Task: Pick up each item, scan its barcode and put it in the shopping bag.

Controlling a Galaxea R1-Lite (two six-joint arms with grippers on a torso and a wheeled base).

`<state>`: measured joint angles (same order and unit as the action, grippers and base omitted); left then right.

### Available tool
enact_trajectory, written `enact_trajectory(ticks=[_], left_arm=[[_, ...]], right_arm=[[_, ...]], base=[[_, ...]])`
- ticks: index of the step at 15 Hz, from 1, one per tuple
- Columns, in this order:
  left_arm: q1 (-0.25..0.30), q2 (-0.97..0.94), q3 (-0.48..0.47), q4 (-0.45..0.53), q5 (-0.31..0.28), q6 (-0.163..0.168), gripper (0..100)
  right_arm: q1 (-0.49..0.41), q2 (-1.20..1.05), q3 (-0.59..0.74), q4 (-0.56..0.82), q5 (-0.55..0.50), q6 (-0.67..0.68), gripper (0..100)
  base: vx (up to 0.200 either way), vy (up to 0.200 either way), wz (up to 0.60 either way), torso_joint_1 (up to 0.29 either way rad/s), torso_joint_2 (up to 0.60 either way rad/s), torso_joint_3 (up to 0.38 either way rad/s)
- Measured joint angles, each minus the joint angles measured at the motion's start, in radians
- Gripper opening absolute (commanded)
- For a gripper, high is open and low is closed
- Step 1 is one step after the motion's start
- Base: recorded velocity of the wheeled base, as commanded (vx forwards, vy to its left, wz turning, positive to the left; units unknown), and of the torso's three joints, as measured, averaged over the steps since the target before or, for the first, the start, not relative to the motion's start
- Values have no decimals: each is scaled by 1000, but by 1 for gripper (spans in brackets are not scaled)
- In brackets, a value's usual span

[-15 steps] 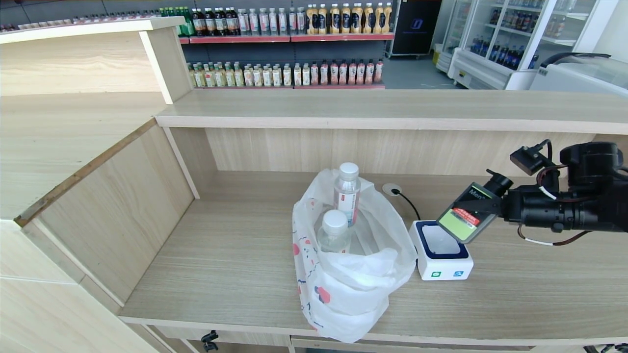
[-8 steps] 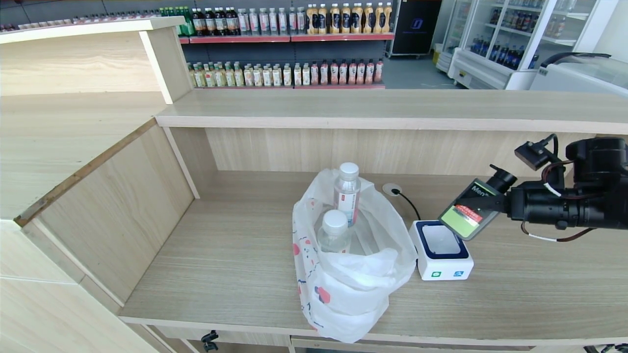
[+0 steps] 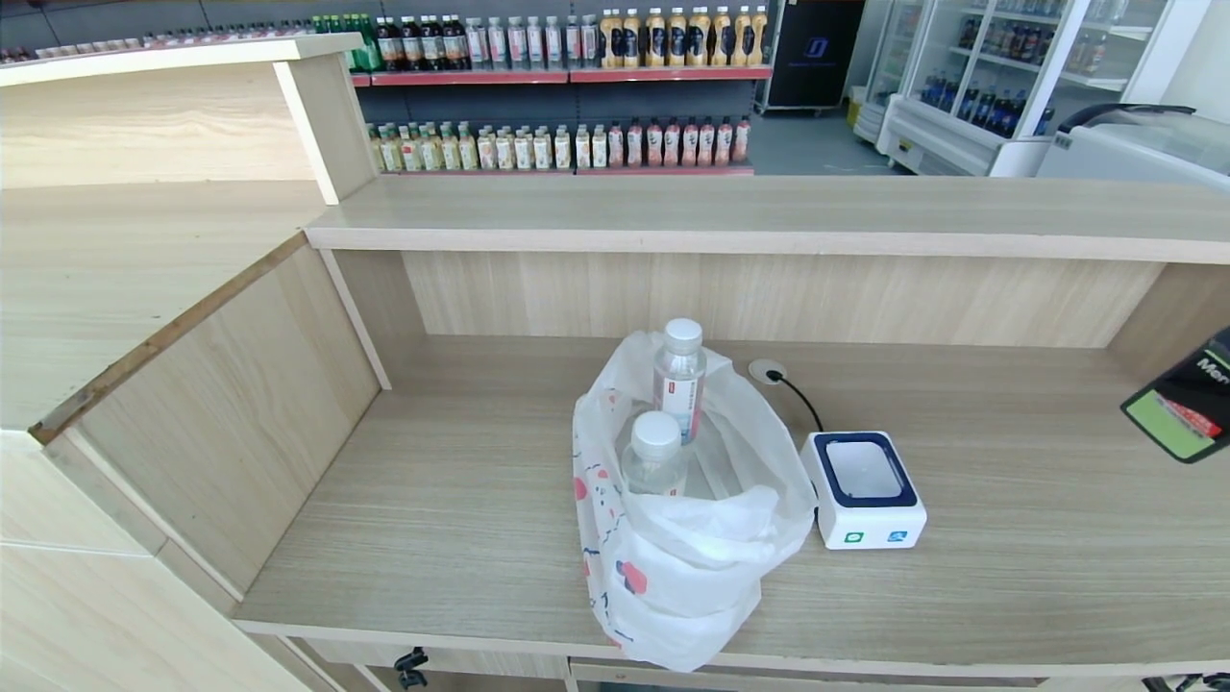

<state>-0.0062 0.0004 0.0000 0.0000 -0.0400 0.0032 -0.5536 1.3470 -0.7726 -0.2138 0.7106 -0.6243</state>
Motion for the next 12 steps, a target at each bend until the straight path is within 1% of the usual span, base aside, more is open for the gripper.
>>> enact_trajectory(ticks=[1, 2, 3, 4, 6, 12], left_arm=[[0, 0, 0, 0, 0, 0, 100], [0, 0, 0, 0, 0, 0, 100], [0, 0, 0, 0, 0, 0, 100], [1, 0, 0, 0, 0, 0, 100], [0, 0, 0, 0, 0, 0, 100], [0, 0, 0, 0, 0, 0, 100]], right_arm=[[-17, -39, 23, 2, -5, 19, 0], [-5, -69, 37, 4, -13, 40, 0], [23, -96, 46, 3, -33, 70, 0], [69, -119, 55, 4, -65, 117, 0], [156, -148, 66, 2, -99, 207, 0], [289, -130, 156, 14, -103, 220, 0]], base=[[0, 0, 600, 2, 7, -2], [0, 0, 600, -7, -2, 7], [0, 0, 600, 2, 2, 2], [0, 0, 600, 7, 2, 2], [0, 0, 0, 0, 0, 0], [0, 0, 0, 0, 0, 0]])
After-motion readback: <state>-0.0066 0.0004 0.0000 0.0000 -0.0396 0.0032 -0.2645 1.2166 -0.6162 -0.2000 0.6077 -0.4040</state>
